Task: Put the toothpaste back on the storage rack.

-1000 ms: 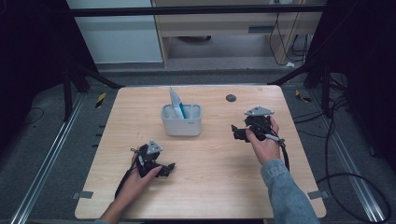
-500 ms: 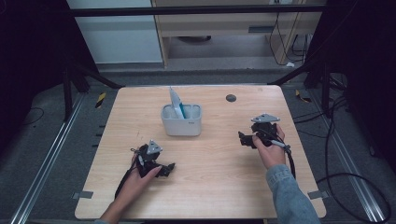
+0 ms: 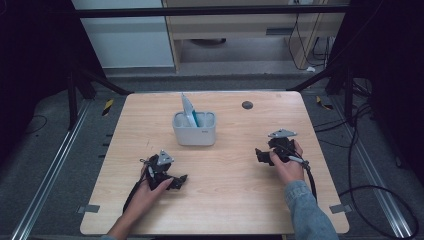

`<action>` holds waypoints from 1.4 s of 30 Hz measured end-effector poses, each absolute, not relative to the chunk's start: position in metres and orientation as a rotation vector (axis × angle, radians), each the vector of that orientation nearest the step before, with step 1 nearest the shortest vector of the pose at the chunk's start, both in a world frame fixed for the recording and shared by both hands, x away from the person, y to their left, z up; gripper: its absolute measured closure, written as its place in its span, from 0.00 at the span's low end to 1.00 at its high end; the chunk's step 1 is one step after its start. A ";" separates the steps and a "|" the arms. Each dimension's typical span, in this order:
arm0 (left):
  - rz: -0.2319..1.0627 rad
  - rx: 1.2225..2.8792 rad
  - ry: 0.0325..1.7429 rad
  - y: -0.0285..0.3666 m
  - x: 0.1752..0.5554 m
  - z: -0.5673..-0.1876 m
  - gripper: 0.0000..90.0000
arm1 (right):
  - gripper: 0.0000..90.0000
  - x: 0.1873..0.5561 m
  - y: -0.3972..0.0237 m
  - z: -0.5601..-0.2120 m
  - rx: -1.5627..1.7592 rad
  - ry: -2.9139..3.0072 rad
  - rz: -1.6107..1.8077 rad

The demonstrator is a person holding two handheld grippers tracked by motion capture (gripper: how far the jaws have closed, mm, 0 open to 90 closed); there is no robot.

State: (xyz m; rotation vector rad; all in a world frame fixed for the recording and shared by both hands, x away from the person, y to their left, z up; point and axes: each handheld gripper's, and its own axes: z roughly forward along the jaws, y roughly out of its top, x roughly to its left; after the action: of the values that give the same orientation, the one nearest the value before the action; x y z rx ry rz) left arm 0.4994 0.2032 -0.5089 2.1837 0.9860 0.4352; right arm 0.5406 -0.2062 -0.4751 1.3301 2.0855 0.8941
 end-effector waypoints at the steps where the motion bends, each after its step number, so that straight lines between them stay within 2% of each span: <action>1: 0.435 2.184 0.986 0.203 0.499 -0.509 0.00 | 0.10 0.541 -0.207 -0.477 1.339 2.089 0.889; 14: 0.435 2.184 0.986 0.203 0.499 -0.509 0.00 | 0.10 0.548 -0.223 -0.493 1.435 2.049 0.918; 28: 0.435 2.183 0.986 0.203 0.499 -0.509 0.00 | 0.10 0.553 -0.223 -0.507 1.499 2.038 0.889; 42: 0.436 2.183 0.986 0.203 0.499 -0.509 0.00 | 0.01 0.549 -0.218 -0.512 1.558 1.967 0.847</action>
State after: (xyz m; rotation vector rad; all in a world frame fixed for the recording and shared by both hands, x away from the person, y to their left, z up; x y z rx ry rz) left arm 0.4992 0.2031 -0.5091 2.1827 0.9862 0.4357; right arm 0.5487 -0.2181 -0.5118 1.5582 1.9671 0.8470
